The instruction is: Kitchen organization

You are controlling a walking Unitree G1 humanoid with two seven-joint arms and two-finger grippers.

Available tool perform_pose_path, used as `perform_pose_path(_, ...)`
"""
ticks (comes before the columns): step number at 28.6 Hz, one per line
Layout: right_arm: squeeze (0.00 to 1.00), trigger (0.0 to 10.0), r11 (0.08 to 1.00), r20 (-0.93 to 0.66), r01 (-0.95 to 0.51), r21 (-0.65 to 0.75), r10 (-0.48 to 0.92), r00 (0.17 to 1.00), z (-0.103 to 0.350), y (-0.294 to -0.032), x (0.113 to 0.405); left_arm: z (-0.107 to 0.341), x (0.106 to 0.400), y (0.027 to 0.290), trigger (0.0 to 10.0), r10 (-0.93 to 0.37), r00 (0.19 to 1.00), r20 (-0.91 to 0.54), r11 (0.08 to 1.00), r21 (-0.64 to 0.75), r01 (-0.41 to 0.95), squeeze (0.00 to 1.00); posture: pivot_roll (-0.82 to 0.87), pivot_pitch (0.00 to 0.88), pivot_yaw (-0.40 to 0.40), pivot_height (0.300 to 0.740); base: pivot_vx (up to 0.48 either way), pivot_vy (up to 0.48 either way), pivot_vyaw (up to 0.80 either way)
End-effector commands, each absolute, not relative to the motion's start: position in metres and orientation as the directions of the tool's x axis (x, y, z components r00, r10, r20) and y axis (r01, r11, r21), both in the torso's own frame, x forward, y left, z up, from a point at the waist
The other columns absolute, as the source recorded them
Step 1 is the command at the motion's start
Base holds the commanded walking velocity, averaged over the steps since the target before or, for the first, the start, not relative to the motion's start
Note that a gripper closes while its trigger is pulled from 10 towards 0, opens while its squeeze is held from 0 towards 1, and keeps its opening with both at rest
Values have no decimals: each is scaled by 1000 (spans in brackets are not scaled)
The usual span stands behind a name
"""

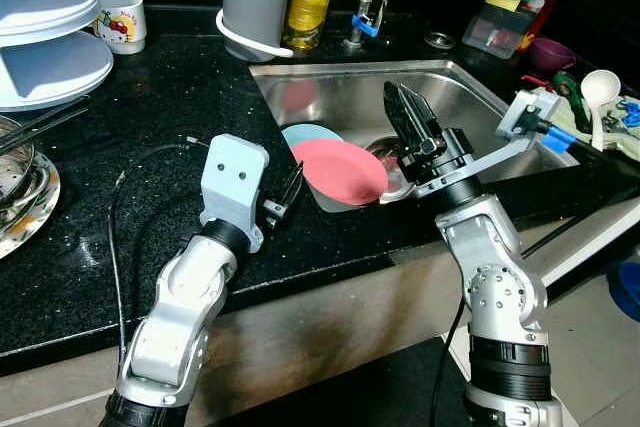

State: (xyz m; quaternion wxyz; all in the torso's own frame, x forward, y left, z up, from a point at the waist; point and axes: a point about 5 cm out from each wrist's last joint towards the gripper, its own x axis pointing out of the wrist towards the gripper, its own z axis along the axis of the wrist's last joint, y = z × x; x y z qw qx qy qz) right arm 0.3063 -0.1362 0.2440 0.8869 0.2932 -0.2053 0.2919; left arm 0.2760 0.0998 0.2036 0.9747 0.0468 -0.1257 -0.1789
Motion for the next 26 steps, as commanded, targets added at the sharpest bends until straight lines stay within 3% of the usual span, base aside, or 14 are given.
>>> perform_pose_path(1,0,10000,660,534,-632,407,389,750,241,-139,305,200,278,96,10000,-377,904,203,924,145,353,0,124,43,-147,740,0,0,0)
perform_pose_path(26,0,10000,672,528,-624,400,387,756,241,-143,305,201,278,90,10000,-397,894,207,916,147,372,0,130,41,-148,740,-29,0,0)
